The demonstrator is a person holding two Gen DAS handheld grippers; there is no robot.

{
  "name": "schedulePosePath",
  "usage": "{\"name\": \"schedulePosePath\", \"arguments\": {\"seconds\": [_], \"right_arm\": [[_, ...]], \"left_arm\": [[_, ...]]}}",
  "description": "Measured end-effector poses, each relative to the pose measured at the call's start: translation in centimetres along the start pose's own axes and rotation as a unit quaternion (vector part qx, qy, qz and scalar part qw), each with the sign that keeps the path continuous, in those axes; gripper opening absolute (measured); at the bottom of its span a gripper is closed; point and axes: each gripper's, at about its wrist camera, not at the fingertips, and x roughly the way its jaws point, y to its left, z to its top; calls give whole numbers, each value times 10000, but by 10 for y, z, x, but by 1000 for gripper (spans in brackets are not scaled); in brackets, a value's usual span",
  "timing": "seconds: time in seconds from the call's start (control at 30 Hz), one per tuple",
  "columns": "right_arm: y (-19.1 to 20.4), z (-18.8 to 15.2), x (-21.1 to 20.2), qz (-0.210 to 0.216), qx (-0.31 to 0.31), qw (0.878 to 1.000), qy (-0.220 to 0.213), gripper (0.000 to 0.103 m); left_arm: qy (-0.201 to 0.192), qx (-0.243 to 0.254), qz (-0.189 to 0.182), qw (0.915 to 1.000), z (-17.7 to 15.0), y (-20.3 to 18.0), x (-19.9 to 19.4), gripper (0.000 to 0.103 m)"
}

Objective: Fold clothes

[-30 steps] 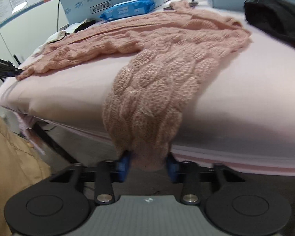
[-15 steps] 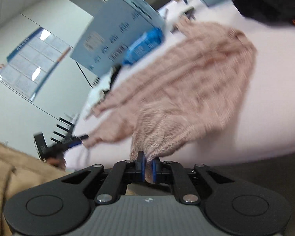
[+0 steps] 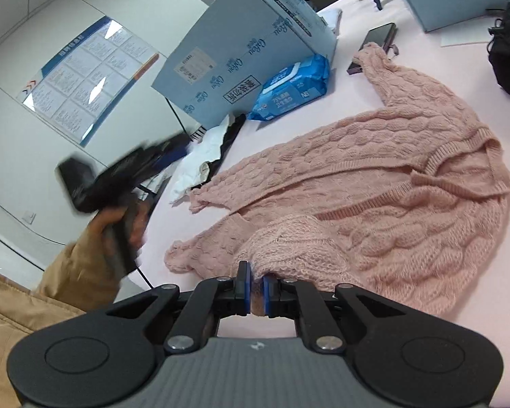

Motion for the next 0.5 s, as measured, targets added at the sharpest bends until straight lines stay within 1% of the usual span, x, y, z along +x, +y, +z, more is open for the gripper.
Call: {"name": "schedulePosePath", "arguments": {"seconds": [0.07,0.1,0.17,0.2,0.27,0.33,0.37,0.4,0.5], "right_arm": [[-3,6,1,86,-20,10000,10,8],[-5,9,2,127,-31,9999,15,8],[-9,13,1,189,-39,9998,22,8],[-11,16,1,218,-42,9997,26,8],[-17,22,1,273,-29,9996,28,8],[-19,26,3,289,-39,9996,25,8],[-21,29,4,307,-43,9995,20,8],[-24,32,6,368,-22,9993,15,9],[-30,40,10,495,19,9988,15,9]], "left_arm": [[-33,297,103,9995,18,-21,48,81],[-46,426,158,9990,21,-29,60,81],[-17,821,166,9965,31,-48,100,80],[51,997,121,9949,34,-56,121,76],[243,1200,143,9924,37,-64,157,63],[436,1397,170,9891,39,-72,192,56],[499,1420,198,9884,39,-73,201,53],[606,1489,282,9866,37,-73,218,52],[707,1558,401,9844,34,-69,236,50]]}}
